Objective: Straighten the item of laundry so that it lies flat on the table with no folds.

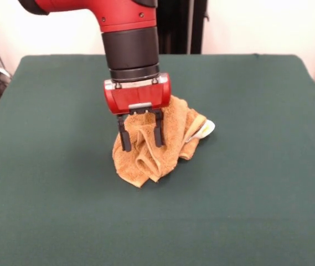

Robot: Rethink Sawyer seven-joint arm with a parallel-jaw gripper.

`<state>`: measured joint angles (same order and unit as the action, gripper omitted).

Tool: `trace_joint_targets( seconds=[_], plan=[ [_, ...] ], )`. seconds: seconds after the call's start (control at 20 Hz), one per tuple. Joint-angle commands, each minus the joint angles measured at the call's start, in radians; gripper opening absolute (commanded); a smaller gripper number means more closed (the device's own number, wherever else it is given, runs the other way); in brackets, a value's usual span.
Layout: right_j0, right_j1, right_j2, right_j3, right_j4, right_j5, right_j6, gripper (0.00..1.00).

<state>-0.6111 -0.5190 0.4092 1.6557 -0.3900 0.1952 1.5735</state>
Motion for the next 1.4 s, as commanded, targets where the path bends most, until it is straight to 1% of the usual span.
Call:
trace_joint_targets(
  seconds=[0.05, 0.25, 0.4, 0.5, 0.65, 0.95, 1.2, 1.4],
  plan=[
    [0.001, 0.073, 0.164, 0.105, 0.007, 0.051, 0.041, 1.0],
    [0.019, 0.075, 0.142, 0.093, 0.024, 0.107, 0.051, 1.0],
    [0.047, 0.084, 0.105, 0.071, -0.02, 0.087, 0.032, 1.0],
    [0.083, 0.103, 0.053, 0.051, -0.046, 0.067, 0.04, 1.0],
    [0.103, 0.117, 0.018, 0.044, -0.053, 0.045, 0.056, 1.0],
    [0.145, 0.14, -0.039, 0.003, -0.059, 0.101, 0.035, 1.0],
    [0.133, 0.152, -0.047, -0.012, -0.06, 0.109, 0.008, 1.0],
    [0.109, 0.104, -0.031, -0.019, -0.067, 0.15, -0.038, 1.0]
  ],
)
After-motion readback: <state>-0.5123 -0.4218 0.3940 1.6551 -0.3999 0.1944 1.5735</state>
